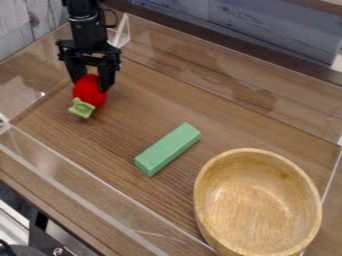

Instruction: Move the red object to the right side of the table

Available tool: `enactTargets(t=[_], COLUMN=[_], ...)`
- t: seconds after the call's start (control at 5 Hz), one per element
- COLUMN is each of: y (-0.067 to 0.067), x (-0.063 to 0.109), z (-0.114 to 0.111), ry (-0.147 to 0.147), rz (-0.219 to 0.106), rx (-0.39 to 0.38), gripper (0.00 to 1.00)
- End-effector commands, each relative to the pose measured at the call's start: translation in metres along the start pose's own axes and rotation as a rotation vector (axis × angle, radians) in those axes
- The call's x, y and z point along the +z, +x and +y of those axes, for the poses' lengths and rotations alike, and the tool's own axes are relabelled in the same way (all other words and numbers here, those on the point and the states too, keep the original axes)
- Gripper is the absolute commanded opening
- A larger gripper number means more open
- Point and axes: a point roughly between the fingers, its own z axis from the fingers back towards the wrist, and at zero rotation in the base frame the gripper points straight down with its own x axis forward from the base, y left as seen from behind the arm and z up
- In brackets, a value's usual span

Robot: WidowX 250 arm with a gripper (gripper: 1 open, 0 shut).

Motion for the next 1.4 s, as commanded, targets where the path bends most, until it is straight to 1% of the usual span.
enactTargets(t=[0.0, 0.2, 0.4, 0.6, 0.8, 1.0, 1.2], y=[0.011, 0.015, 0.020, 0.025, 0.030, 0.037, 0.037], x=[0.046, 0.068, 0.073, 0.072, 0.076, 0.076, 0.078], z=[-0.006, -0.026, -0.053, -0.086, -0.116, -0.148, -0.173], ry=[0.013, -0.004, -0.012, -0.019, -0.024, -0.032, -0.038], rz=[-0.108, -0.140, -0.147, -0.145, -0.150, -0.148, -0.153], rx=[0.016, 0.019, 0.028, 0.037, 0.056, 0.056, 0.075], gripper=[0.00, 0.00, 0.00, 0.00, 0.00, 0.00, 0.00])
